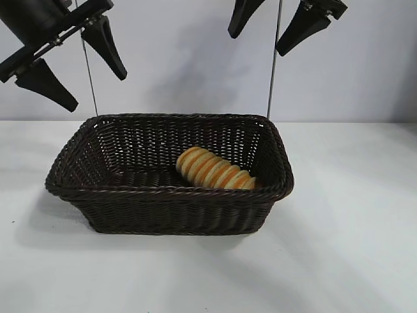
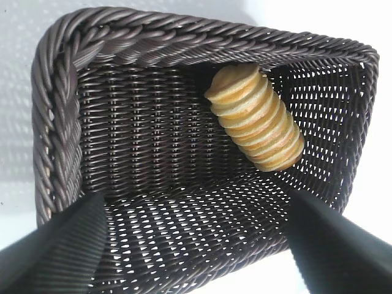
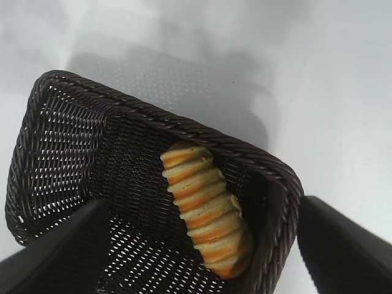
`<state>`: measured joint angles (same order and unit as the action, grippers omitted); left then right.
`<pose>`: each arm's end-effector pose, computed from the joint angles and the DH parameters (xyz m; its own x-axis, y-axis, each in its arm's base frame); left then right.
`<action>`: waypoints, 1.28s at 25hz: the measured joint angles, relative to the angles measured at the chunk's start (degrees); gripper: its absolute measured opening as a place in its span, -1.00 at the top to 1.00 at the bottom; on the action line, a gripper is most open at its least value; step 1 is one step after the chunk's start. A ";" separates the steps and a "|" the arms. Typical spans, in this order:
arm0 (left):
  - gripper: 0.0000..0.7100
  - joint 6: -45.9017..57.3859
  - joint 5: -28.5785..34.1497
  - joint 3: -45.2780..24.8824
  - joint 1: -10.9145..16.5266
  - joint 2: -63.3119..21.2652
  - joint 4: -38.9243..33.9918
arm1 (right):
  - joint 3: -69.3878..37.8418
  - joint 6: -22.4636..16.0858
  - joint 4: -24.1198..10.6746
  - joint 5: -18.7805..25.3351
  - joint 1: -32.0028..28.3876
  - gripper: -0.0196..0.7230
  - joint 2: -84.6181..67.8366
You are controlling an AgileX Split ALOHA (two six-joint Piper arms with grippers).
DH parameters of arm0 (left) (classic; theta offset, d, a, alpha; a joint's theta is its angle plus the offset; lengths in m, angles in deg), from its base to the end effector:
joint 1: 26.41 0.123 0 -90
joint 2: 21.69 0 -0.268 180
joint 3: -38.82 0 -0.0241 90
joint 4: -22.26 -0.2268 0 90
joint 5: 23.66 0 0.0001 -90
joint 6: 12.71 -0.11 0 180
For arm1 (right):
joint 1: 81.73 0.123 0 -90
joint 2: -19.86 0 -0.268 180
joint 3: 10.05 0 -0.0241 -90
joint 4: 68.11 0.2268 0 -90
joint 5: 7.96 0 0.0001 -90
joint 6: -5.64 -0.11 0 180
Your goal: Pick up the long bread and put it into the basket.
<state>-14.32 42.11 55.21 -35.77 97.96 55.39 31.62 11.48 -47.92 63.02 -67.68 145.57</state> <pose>0.3694 -0.1165 0.2352 -0.9893 -0.0403 -0.1403 0.0403 0.8481 -0.5282 0.4038 0.1381 0.2947 -0.8772 -0.2026 -0.4352 -0.3537 0.8858 0.3005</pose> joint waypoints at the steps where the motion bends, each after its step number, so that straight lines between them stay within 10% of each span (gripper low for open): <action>1: -0.65 0.00 0.00 0.00 0.00 0.00 0.00 | 0.00 0.00 0.00 0.00 0.00 -0.67 0.00; 32: -0.65 0.00 0.00 0.00 0.00 0.00 0.00 | -3.70 0.00 -0.06 0.00 0.00 -0.67 0.00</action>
<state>-14.32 42.11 55.21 -35.77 97.96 55.39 27.92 11.48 -47.98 63.02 -67.68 145.57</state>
